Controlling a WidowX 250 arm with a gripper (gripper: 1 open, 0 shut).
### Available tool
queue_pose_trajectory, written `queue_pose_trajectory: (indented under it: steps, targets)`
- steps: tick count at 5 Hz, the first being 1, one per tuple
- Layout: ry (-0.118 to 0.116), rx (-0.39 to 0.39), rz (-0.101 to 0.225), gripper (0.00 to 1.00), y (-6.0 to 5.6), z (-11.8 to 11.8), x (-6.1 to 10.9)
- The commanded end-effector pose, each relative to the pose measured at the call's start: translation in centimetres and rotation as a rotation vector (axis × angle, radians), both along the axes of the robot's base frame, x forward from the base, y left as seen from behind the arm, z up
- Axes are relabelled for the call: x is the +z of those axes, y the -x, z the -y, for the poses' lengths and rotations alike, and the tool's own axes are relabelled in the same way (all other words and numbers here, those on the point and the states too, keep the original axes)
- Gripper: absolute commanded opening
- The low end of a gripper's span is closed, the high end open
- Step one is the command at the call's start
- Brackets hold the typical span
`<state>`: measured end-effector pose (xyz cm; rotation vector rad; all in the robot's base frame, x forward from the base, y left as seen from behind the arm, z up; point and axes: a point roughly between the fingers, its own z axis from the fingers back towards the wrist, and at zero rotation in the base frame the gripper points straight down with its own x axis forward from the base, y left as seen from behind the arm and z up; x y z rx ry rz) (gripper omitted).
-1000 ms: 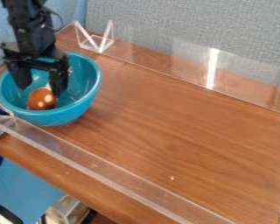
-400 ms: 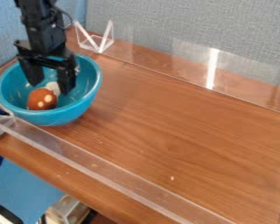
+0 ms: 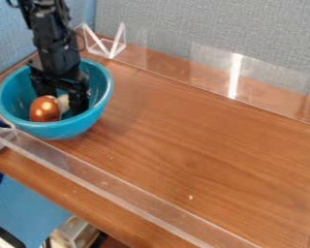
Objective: Put the mushroom in the blue bowl
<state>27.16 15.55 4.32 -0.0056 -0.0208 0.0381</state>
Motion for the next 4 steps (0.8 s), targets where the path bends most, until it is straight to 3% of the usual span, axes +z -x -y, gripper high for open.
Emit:
queue_pose_trajectory:
  steps: [1,2,4]
  targets:
    - [-0.025,-0.005,0.048,1.0,-0.1,-0.8,2.5]
    - [-0.023,-0.006,0.057,1.0,0.3,-1.1,3.8]
    - [-0.018,-0.118,0.078,1.0,-1.0,0.5,5.7]
